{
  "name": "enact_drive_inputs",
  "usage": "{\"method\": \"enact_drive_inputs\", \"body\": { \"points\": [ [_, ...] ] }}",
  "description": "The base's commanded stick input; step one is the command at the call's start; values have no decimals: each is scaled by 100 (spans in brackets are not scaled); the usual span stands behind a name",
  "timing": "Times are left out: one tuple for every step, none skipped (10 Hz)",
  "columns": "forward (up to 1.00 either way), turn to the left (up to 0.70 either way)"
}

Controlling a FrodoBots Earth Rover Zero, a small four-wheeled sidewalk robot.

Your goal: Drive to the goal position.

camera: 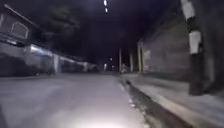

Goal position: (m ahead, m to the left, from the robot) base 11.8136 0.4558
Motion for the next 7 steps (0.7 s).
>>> {"method": "enact_drive_inputs", "body": {
  "points": [
    [70, -34],
    [70, -33],
    [70, -31],
    [70, -29],
    [70, -30],
    [70, -34],
    [70, -25]
  ]
}}
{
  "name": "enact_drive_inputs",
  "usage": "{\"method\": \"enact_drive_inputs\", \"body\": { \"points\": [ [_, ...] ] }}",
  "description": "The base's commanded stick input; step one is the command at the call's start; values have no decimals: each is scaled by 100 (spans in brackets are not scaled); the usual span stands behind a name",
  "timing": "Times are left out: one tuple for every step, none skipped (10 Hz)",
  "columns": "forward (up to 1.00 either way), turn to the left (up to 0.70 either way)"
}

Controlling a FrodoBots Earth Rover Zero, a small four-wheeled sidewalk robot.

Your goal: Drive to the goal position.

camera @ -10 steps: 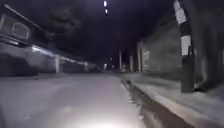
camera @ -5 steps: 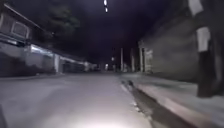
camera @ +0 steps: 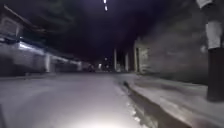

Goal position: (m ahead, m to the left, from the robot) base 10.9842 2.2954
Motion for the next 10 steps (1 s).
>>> {"method": "enact_drive_inputs", "body": {
  "points": [
    [70, -13],
    [70, -2],
    [70, 0],
    [70, 0],
    [70, 0],
    [70, 0],
    [70, 0],
    [70, 21],
    [69, 19],
    [68, 12]
  ]
}}
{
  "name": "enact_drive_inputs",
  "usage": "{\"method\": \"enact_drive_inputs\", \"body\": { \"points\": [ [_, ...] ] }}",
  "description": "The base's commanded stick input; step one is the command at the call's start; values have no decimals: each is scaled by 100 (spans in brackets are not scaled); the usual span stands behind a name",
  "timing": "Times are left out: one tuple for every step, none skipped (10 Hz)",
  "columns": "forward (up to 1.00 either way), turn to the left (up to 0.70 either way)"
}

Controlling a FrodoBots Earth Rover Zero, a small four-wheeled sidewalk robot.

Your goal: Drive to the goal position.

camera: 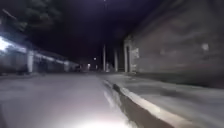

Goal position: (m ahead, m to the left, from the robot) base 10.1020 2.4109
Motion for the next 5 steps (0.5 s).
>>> {"method": "enact_drive_inputs", "body": {
  "points": [
    [68, 10],
    [67, 8],
    [67, 3],
    [67, 0],
    [67, 0]
  ]
}}
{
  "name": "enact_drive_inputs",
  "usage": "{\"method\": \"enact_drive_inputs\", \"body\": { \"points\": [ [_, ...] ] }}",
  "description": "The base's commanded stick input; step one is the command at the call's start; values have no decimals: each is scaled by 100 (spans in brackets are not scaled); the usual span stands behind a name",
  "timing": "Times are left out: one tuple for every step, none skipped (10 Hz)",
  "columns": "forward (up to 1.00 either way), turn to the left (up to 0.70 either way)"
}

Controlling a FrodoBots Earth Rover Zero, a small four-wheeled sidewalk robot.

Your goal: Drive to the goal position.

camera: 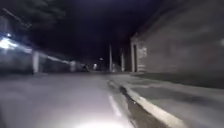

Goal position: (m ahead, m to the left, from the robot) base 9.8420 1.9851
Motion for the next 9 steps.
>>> {"method": "enact_drive_inputs", "body": {
  "points": [
    [67, 0],
    [68, 0],
    [69, 0],
    [70, 0],
    [70, 0],
    [70, 0],
    [70, 0],
    [70, 20],
    [70, 34]
  ]
}}
